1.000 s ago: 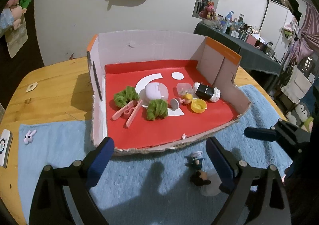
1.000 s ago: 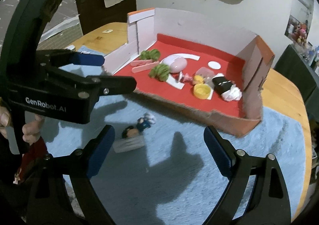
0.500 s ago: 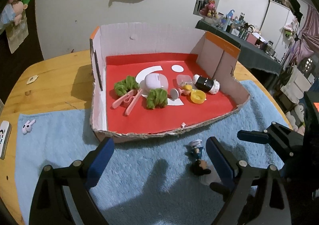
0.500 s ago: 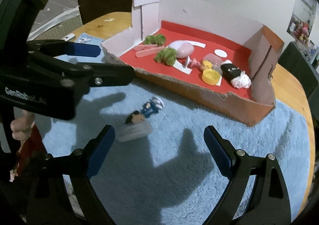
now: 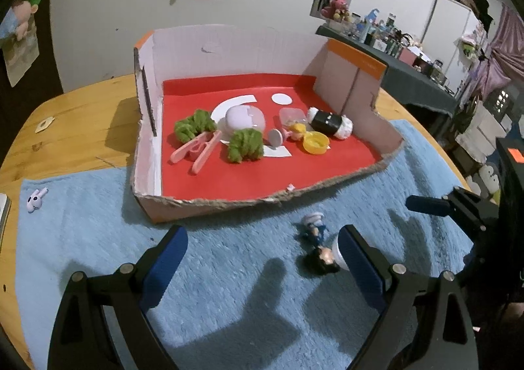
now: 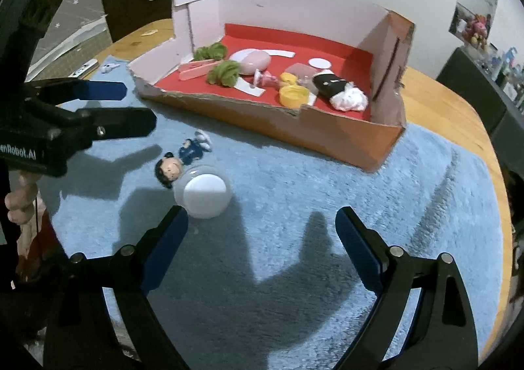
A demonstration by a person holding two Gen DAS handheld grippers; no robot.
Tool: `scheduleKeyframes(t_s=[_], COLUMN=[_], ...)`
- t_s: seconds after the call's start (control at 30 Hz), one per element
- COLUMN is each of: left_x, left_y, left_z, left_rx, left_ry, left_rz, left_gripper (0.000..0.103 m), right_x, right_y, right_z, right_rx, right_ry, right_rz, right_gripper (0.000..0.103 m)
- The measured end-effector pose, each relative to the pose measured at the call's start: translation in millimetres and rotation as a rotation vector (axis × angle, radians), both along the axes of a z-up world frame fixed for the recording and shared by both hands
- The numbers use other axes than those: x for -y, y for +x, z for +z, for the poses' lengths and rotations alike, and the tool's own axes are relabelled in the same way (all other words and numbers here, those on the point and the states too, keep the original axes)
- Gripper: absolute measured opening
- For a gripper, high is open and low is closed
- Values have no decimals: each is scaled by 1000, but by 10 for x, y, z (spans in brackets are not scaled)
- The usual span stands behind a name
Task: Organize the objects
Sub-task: 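Move both tools down over the figurine and the white-lidded clear cup, then grasp the blue-suited figurine with the left tool while the right tool grasps the white-lidded cup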
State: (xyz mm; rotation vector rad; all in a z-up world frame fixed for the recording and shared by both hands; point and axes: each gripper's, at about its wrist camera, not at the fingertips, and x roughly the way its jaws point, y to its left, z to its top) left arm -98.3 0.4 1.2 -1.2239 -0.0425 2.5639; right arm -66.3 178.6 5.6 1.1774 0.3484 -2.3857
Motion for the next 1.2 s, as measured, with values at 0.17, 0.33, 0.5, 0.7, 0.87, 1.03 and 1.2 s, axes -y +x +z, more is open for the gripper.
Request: scheduleKeyframes(t_s=[0.17, 0.33, 0.5, 0.7, 0.87, 1.03, 1.2], left_x=[23, 50, 37, -81, -228, -308, -340], left_y=[58, 76, 67, 69, 106, 97, 80], left_z=[-17, -36, -83, -177, -204, -238, -286], left_rx=[5, 19, 34, 49, 32, 24, 24], left_ry=[-5, 6, 13, 23, -3, -20, -26], left_rz=[-10, -9, -12, -51, -91, -111, -126], left_gripper=[95, 95, 95, 95, 95, 81, 53], right_x=[145, 265, 193, -218, -253, -155, -88], right_y=[23, -39, -158, -304, -303, -294, -295], right_z=[-50, -119, -153, -129, -99, -114, -124], right_rx=[6, 7, -15, 18, 20, 19, 10], right_ry=[-12, -20, 14, -43, -52, -49, -26], right_rz=[59, 79, 9, -130, -111, -70, -53], right_gripper=[92, 92, 92, 92, 92, 84, 68])
